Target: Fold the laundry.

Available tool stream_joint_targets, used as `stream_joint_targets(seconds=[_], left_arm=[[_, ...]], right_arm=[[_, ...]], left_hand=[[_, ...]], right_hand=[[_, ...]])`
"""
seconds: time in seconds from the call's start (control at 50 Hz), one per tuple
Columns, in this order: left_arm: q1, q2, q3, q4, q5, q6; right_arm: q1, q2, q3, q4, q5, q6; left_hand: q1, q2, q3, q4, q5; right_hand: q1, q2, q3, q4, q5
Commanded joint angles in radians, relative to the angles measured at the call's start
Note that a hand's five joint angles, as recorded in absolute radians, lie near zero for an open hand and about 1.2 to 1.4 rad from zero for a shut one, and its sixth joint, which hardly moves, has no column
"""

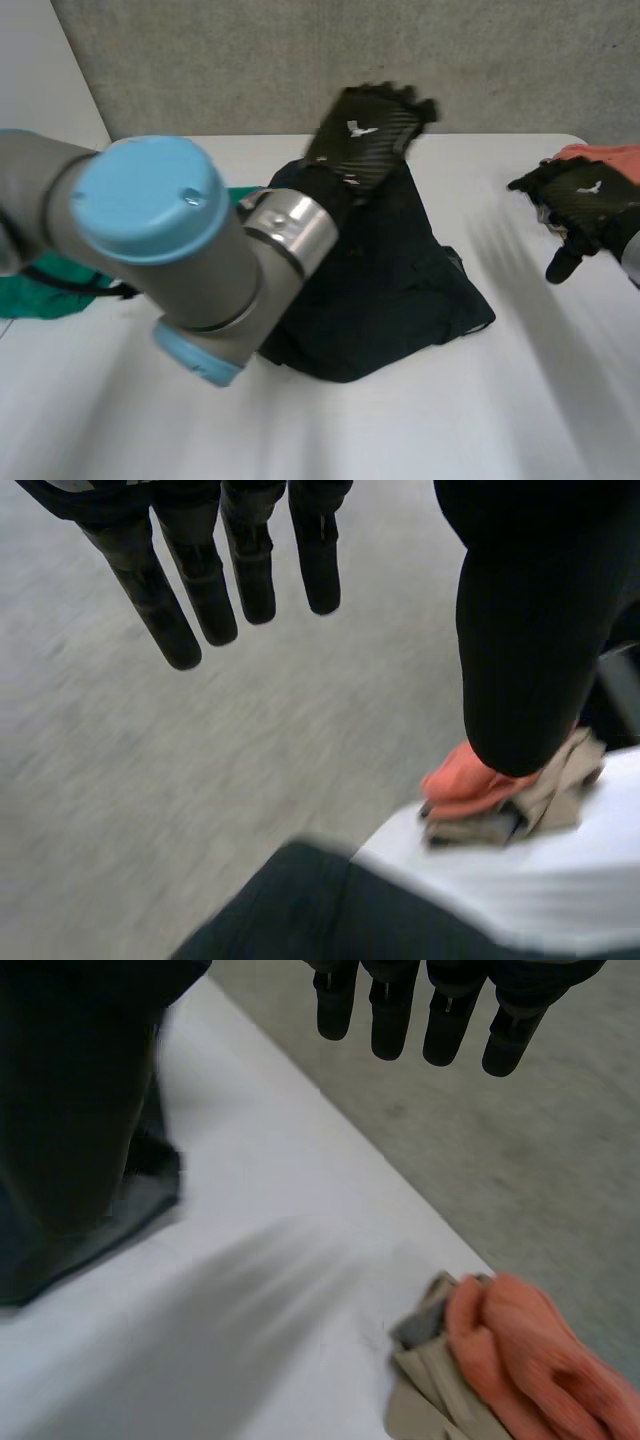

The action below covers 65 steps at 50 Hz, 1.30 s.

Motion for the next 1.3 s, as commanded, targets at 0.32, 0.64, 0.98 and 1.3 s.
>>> stream_joint_targets(seconds=[0.32, 0.64, 0.98, 1.3], left_arm=[[0.167, 0.127, -0.513, -0.152, -0.235, -0.071], [0.158, -0.077, -0.363, -0.143, -0.186, -0.092], [0.161, 0.403, -0.097, -0.051, -0.214, 0.032], [0.165, 0.478, 0.188, -0.087, -0.211, 0.03]], right_arm=[[0.184, 0.302, -0.018, -0.082, -0.119, -0.2], [0.228, 0.42, -0.093, -0.158, 0.016, -0.231], [0.222, -0.038, -0.363, -0.08, 0.033, 0.143], [0.176, -0.163, -0.728, 0.103, 0.06, 0.357]], left_hand=[[0.212, 0.214, 0.214, 0.215, 0.21], [0.987, 0.989, 0.989, 0.99, 0.985], [0.987, 0.989, 0.989, 0.99, 0.985], [0.987, 0.989, 0.989, 0.99, 0.985]], right_hand=[[0.41, 0.423, 0.424, 0.425, 0.415], [1.176, 1.188, 1.19, 1.19, 1.18], [1.176, 1.188, 1.19, 1.19, 1.18], [1.176, 1.188, 1.19, 1.19, 1.18]])
